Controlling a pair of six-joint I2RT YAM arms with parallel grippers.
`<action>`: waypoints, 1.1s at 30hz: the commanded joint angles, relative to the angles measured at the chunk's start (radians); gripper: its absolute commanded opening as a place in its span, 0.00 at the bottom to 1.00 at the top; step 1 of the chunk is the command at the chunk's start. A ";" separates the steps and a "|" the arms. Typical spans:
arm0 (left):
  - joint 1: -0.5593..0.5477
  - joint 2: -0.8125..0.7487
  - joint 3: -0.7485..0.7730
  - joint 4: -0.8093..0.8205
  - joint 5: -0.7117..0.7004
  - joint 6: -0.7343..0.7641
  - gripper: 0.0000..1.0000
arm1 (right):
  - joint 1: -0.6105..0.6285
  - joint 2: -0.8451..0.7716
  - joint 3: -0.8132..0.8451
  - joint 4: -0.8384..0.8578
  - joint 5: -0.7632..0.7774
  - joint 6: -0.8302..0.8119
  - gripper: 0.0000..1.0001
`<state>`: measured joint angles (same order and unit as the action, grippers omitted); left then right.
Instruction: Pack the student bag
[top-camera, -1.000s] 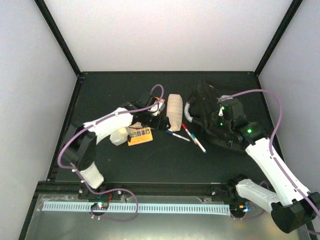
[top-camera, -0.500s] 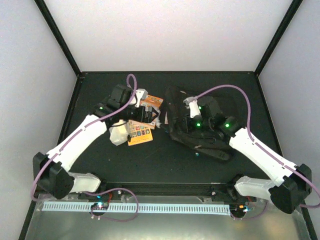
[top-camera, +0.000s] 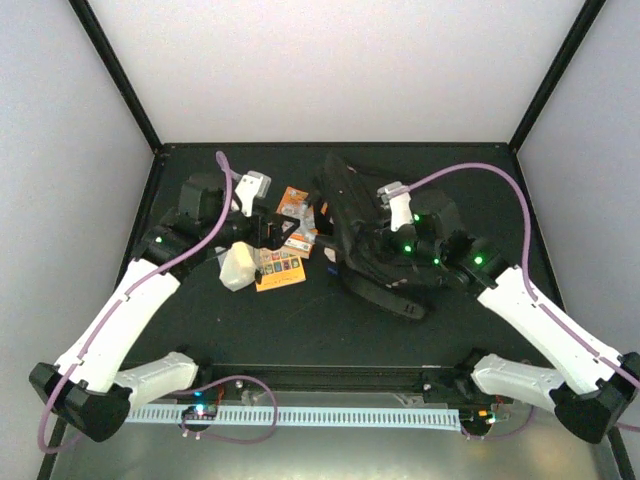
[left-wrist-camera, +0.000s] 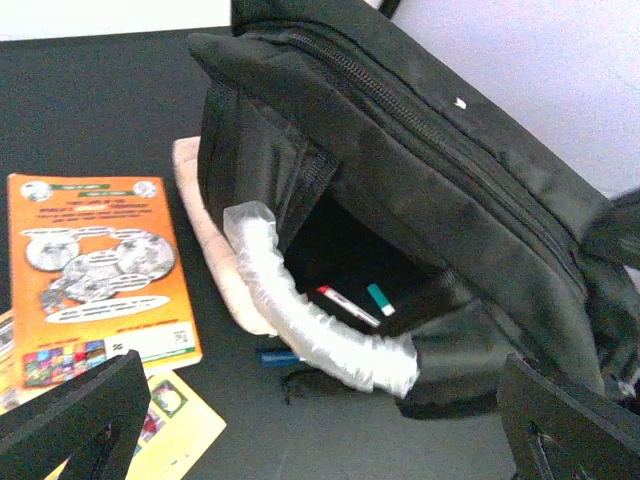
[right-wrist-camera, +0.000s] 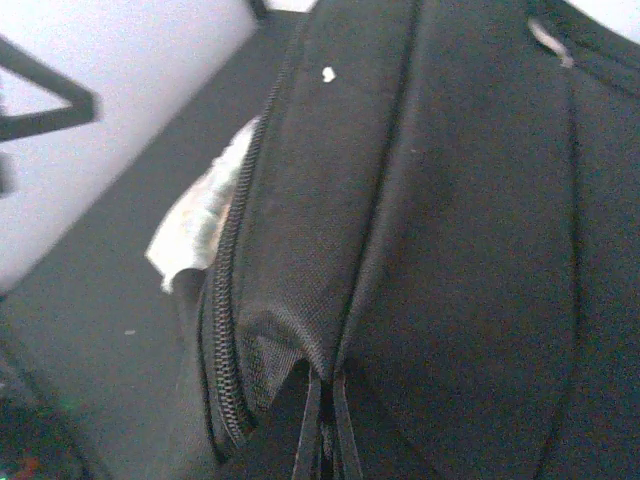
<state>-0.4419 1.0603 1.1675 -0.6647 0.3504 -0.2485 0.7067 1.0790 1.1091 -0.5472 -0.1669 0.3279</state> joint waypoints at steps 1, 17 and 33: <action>0.005 0.011 -0.018 0.076 0.194 0.079 0.99 | -0.021 -0.049 0.012 -0.172 0.275 -0.024 0.02; -0.320 -0.250 -0.420 0.574 0.202 0.691 0.95 | -0.026 -0.153 -0.005 -0.251 0.187 -0.090 0.02; -0.588 -0.037 -0.361 0.556 -0.199 1.054 0.98 | -0.026 -0.155 0.035 -0.304 0.093 -0.101 0.02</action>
<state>-1.0164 0.9886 0.7635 -0.1566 0.2470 0.7166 0.6830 0.9375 1.1007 -0.8776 -0.0399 0.2401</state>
